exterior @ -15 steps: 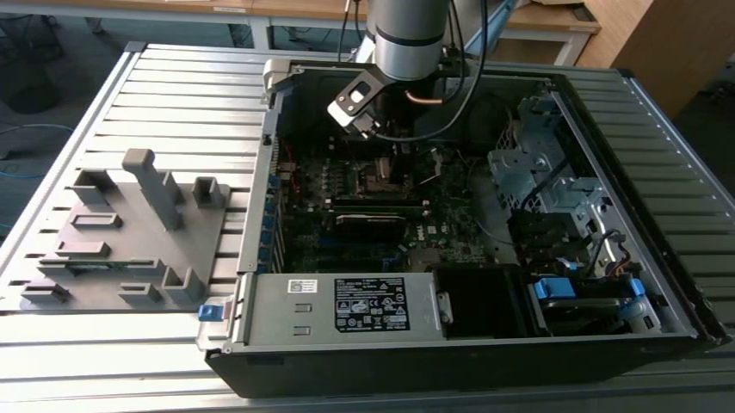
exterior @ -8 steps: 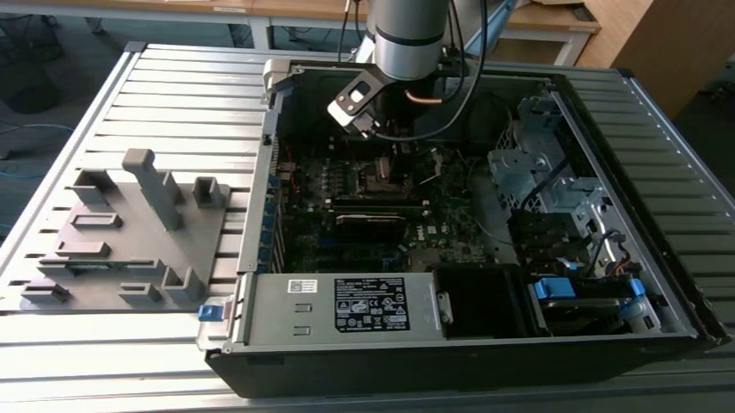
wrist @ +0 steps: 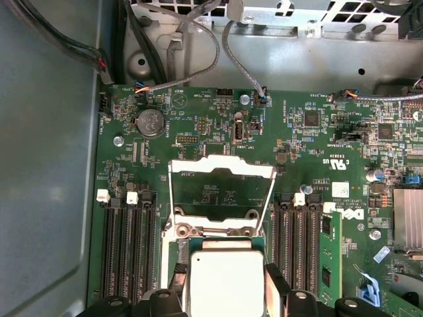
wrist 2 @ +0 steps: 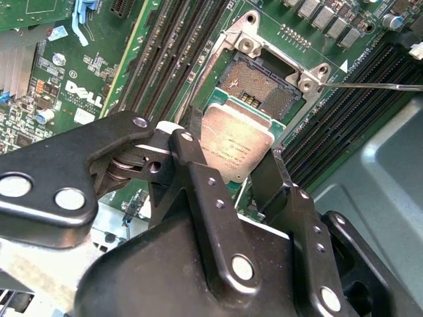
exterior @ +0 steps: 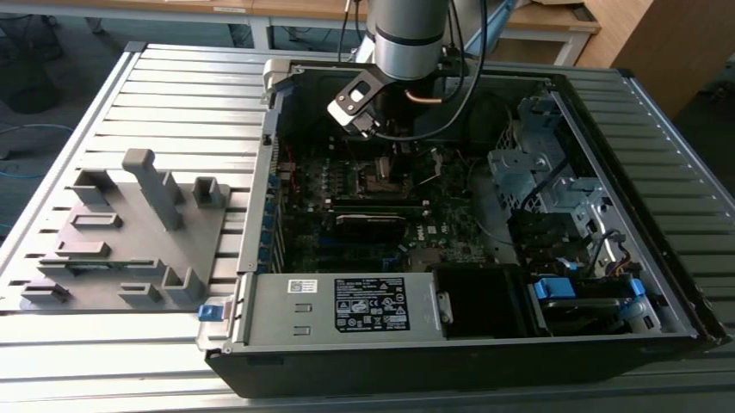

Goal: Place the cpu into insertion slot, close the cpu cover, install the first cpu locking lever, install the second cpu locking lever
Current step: 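Place the cpu into insertion slot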

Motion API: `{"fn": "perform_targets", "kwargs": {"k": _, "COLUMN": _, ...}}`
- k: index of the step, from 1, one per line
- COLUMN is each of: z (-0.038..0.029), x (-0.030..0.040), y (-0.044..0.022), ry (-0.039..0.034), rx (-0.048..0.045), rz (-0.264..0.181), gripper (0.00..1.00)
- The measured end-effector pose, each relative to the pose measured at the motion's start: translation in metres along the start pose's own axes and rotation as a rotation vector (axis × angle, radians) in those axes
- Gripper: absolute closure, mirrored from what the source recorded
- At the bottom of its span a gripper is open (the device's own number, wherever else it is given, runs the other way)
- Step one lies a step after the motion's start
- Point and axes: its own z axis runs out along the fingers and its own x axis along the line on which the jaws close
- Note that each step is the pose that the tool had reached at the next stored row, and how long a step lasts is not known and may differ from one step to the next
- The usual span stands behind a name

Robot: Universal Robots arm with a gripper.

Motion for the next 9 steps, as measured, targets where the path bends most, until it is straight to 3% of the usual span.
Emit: {"fn": "perform_targets", "kwargs": {"k": 9, "z": 0.0017, "x": 0.0034, "y": -0.0004, "ry": 0.0001, "rx": -0.0001, "rz": 0.0, "gripper": 0.46}}
